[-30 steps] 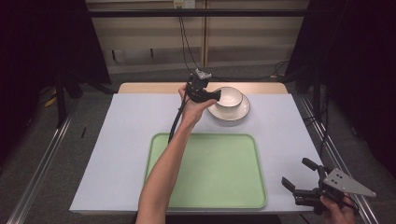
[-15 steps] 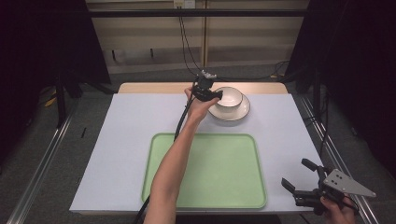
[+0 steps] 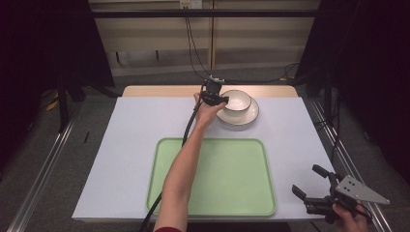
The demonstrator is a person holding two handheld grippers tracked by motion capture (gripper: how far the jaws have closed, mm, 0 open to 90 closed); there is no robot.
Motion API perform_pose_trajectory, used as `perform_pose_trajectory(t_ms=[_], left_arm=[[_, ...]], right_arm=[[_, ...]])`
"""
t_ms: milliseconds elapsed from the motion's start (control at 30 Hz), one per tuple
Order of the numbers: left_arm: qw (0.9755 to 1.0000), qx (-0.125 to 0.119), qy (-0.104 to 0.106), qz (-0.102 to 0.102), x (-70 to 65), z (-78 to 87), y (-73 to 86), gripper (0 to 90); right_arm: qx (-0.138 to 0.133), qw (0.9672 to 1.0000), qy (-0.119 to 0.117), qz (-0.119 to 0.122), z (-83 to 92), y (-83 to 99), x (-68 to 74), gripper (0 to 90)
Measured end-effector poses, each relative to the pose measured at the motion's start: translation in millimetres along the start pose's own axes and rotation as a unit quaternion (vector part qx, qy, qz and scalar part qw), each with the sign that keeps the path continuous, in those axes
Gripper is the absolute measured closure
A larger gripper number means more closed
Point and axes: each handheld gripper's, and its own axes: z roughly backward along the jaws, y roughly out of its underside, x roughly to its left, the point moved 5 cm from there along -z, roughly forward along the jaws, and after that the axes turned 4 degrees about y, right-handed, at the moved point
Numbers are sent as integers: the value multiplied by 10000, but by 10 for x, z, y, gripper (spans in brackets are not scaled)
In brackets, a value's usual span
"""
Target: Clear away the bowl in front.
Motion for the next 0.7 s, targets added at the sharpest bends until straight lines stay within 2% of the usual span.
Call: perform_pose_trajectory(t_ms=[33,67,233,267,333,367,467,533,600,633,700], left_arm=[[10000,-39,40,72,-4,-22,3,536],[9999,67,48,78,-7,-30,17,552],[9999,147,74,36,-13,-104,30,599],[9998,145,70,96,-18,-118,27,621],[9994,335,46,37,-12,-154,45,645],[9994,335,46,37,-12,-154,45,669],[9993,330,114,164,-19,-180,57,701],[9991,389,130,94,-22,-182,59,708],[9989,411,134,187,-14,-175,52,746],[9986,397,205,271,-10,-177,52,766],[9985,431,177,297,-2,-179,57,800]], right_arm=[[0,10000,0,0,0,0,0,13],[-13,10000,-4,-32,-5,0,2,15],[-17,10000,2,13,0,1,6,15],[15,10000,-16,-18,1,6,12,15],[20,10000,-30,10,2,8,14,15],[20,10000,-30,10,2,8,14,15],[-13,10000,-2,12,5,3,6,16],[2,10000,-9,24,9,8,6,15],[38,10000,-34,56,2,16,13,15],[31,10000,-53,48,-1,15,18,15],[22,10000,-66,31,5,9,22,15]])
